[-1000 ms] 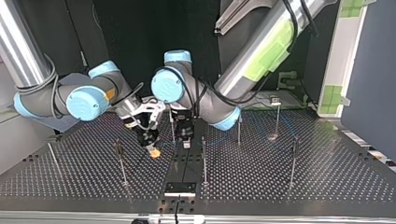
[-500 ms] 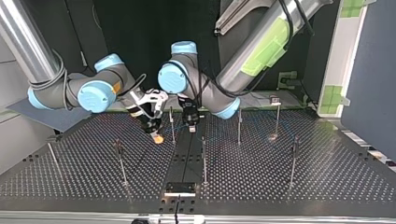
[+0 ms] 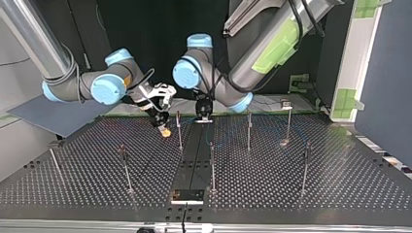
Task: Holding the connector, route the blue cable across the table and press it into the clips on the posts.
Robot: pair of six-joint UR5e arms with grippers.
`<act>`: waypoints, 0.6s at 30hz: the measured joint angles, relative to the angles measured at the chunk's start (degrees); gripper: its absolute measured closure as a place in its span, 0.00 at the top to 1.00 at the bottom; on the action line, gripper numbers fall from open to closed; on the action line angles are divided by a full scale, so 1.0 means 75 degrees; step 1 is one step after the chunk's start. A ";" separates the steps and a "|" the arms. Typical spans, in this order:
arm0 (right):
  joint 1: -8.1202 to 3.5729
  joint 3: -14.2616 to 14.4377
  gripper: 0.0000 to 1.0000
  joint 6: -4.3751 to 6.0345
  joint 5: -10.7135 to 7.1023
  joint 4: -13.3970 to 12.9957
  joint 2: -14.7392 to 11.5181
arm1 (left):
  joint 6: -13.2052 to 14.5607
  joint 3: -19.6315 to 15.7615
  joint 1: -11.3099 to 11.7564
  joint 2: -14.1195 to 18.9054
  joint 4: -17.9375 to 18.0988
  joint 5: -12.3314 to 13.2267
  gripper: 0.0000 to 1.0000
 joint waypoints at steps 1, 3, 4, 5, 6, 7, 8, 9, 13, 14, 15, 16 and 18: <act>-0.0006 0.0069 0.00 0.0014 0.0003 -0.0070 0.0000 | 0.0059 -0.0040 -0.0004 0.0000 0.0001 0.0074 0.00; -0.0020 0.0224 0.00 0.0022 0.0025 -0.0224 0.0000 | 0.0122 -0.0076 -0.0008 -0.0002 0.0004 0.0147 0.00; -0.0028 0.0287 0.00 0.0012 0.0053 -0.0288 0.0000 | 0.0152 -0.0096 -0.0010 -0.0005 0.0007 0.0186 0.00; -0.0035 0.0353 0.00 -0.0008 0.0094 -0.0353 0.0000 | 0.0172 -0.0111 -0.0011 -0.0006 0.0011 0.0218 0.00; -0.0047 0.0443 0.00 -0.0046 0.0159 -0.0442 0.0000 | 0.0189 -0.0127 -0.0014 -0.0005 0.0021 0.0256 0.00; -0.0056 0.0508 0.00 -0.0078 0.0213 -0.0508 0.0000 | 0.0212 -0.0147 -0.0021 -0.0006 0.0053 0.0317 0.00; -0.0065 0.0569 0.00 -0.0106 0.0263 -0.0570 0.0000 | 0.0234 -0.0164 -0.0027 -0.0007 0.0087 0.0364 0.00; -0.0074 0.0651 0.00 -0.0129 0.0316 -0.0654 0.0000 | 0.0259 -0.0181 -0.0032 -0.0008 0.0129 0.0413 0.00; -0.0109 0.0786 0.00 -0.0175 0.0448 -0.0891 -0.0005 | 0.0386 -0.0229 -0.0046 -0.0017 0.0264 0.0561 0.00; -0.0124 0.0800 0.00 -0.0180 0.0476 -0.0917 -0.0007 | 0.0406 -0.0234 -0.0048 -0.0019 0.0275 0.0577 0.00; -0.0144 0.0826 0.00 -0.0189 0.0512 -0.0940 -0.0009 | 0.0426 -0.0240 -0.0054 -0.0019 0.0285 0.0594 0.00; -0.0163 0.0854 0.00 -0.0205 0.0538 -0.0953 -0.0012 | 0.0450 -0.0249 -0.0064 -0.0020 0.0298 0.0612 0.00; -0.0217 0.0940 0.00 -0.0268 0.0583 -0.0987 -0.0018 | 0.0481 -0.0272 -0.0078 -0.0028 0.0330 0.0632 0.00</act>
